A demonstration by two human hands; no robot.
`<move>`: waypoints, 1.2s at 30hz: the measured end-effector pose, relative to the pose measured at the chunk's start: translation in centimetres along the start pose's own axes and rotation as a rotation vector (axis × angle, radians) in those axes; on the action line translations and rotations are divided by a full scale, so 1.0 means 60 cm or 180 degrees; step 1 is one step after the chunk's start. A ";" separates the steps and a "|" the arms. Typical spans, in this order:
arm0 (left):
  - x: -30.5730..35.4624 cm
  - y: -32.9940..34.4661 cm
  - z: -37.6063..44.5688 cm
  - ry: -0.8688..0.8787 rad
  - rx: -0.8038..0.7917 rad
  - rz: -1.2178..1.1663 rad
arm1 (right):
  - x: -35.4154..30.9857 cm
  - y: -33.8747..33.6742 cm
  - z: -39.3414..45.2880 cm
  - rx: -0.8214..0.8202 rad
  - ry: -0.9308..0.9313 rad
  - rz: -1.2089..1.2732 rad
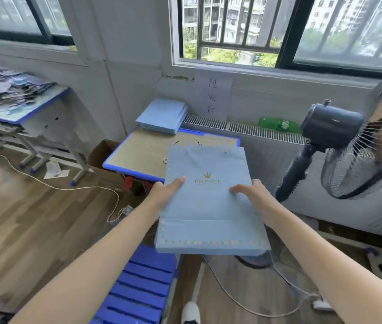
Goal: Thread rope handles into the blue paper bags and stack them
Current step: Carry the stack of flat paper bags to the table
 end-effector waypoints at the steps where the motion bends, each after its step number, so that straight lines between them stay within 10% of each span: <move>1: 0.014 -0.002 0.019 0.0013 0.0070 0.0027 | -0.011 0.004 0.027 -0.0030 -0.0040 -0.0008; 36: 0.346 0.008 0.494 -0.0157 -0.0119 -0.0350 | -0.254 0.051 0.597 -0.0315 -0.0287 -0.0193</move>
Point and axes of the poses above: each hand's wrist, its own z-axis towards the middle knuckle, its own y-axis out of the palm, x = y × z, the point moved 6 cm from there along z, towards the middle knuckle, and after that the axes turned 9 degrees about -y, right-handed, at the moved point
